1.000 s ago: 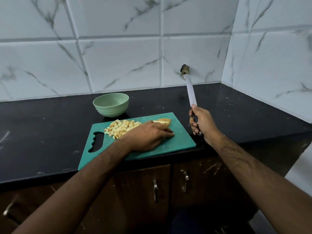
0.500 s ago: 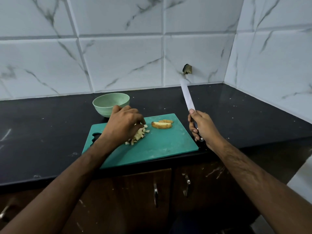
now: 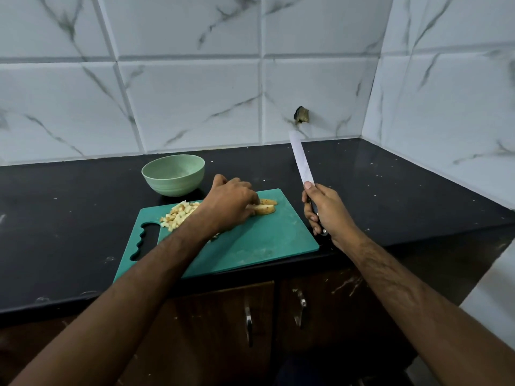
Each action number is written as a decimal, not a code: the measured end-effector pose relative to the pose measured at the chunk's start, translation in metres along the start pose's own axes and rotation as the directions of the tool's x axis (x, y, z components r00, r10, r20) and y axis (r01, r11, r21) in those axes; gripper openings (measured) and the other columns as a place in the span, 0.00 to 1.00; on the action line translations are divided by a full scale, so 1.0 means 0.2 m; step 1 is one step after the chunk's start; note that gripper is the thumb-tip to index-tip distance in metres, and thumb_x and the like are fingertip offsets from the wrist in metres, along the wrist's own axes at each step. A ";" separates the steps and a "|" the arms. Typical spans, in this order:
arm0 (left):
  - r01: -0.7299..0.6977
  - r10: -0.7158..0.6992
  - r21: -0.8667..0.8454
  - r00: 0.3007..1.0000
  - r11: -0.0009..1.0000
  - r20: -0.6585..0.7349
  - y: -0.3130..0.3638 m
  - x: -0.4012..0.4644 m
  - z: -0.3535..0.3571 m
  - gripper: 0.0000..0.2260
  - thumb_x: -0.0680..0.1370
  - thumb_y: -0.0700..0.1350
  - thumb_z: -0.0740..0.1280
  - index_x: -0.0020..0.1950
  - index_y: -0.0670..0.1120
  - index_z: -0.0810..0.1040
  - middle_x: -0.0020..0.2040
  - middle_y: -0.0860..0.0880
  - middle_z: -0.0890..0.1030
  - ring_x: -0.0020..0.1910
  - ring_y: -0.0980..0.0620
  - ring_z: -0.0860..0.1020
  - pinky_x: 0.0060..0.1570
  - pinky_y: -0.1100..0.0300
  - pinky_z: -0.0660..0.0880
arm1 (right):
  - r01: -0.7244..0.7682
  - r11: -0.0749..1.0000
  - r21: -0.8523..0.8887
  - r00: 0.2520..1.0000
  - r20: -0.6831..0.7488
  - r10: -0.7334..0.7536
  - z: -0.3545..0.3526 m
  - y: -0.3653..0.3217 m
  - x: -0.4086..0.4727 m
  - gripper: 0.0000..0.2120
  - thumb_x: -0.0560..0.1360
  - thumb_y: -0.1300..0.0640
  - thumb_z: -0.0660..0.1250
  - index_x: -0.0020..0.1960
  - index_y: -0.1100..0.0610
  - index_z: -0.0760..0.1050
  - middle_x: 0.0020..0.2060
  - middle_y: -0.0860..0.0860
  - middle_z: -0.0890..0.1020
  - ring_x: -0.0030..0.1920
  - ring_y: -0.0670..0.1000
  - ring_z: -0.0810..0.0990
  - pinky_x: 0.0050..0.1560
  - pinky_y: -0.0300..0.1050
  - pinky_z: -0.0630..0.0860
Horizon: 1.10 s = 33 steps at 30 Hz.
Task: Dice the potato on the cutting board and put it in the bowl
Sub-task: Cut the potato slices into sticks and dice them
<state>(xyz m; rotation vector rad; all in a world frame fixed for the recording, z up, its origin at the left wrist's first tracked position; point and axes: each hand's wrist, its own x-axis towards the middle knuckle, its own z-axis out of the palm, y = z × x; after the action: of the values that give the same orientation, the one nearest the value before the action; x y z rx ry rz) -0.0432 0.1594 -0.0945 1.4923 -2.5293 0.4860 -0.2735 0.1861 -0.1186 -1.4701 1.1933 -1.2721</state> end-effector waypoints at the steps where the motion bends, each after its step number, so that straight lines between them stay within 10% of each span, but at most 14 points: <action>1: 0.007 -0.007 -0.026 1.000 1.000 -0.003 0.00 0.00 0.00 0.12 0.81 0.53 0.65 0.63 0.58 0.80 0.58 0.57 0.78 0.61 0.53 0.73 0.57 0.51 0.60 | -0.001 1.000 0.001 1.000 0.001 0.001 0.00 0.00 0.00 0.17 0.86 0.49 0.56 0.45 0.59 0.70 0.24 0.50 0.66 0.20 0.47 0.62 0.20 0.39 0.65; 14: -0.215 0.137 -0.251 0.946 0.944 -0.294 0.01 -0.18 0.01 0.06 0.74 0.47 0.76 0.50 0.56 0.85 0.47 0.56 0.80 0.48 0.54 0.79 0.47 0.52 0.63 | -0.006 1.000 -0.007 1.000 0.002 0.006 0.00 0.00 0.01 0.17 0.86 0.49 0.57 0.44 0.59 0.71 0.23 0.50 0.66 0.19 0.48 0.62 0.19 0.37 0.62; 22: -0.259 0.212 -0.313 0.961 0.914 -0.177 0.00 -0.36 0.02 0.16 0.80 0.54 0.59 0.57 0.52 0.85 0.54 0.56 0.82 0.53 0.54 0.81 0.50 0.51 0.72 | -0.006 0.995 -0.096 1.000 0.025 0.008 0.02 -0.02 -0.02 0.17 0.86 0.49 0.57 0.44 0.59 0.71 0.24 0.50 0.66 0.20 0.46 0.62 0.19 0.37 0.63; 29: -0.228 0.150 -0.400 0.965 0.888 -0.216 -0.01 -0.38 0.04 0.06 0.79 0.50 0.71 0.52 0.50 0.86 0.52 0.55 0.83 0.51 0.56 0.81 0.55 0.46 0.77 | -0.079 0.923 -0.376 0.941 0.278 0.193 -0.03 -0.19 -0.18 0.18 0.86 0.46 0.55 0.52 0.60 0.74 0.24 0.48 0.69 0.20 0.46 0.63 0.22 0.39 0.63; 33: -0.221 0.124 -0.420 0.961 0.880 -0.246 0.00 -0.38 0.03 0.06 0.78 0.49 0.72 0.49 0.49 0.86 0.49 0.54 0.83 0.47 0.57 0.81 0.51 0.50 0.78 | -0.014 0.701 -0.713 0.887 0.316 0.338 -0.02 -0.28 -0.37 0.18 0.86 0.44 0.55 0.48 0.55 0.76 0.30 0.49 0.76 0.24 0.45 0.72 0.24 0.39 0.70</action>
<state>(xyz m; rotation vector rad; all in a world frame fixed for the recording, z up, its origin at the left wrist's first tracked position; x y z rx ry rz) -0.0069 0.2191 -0.1227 0.9969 -2.3969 0.0659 -0.2718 0.2696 -0.0789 -1.9683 1.5410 -0.2864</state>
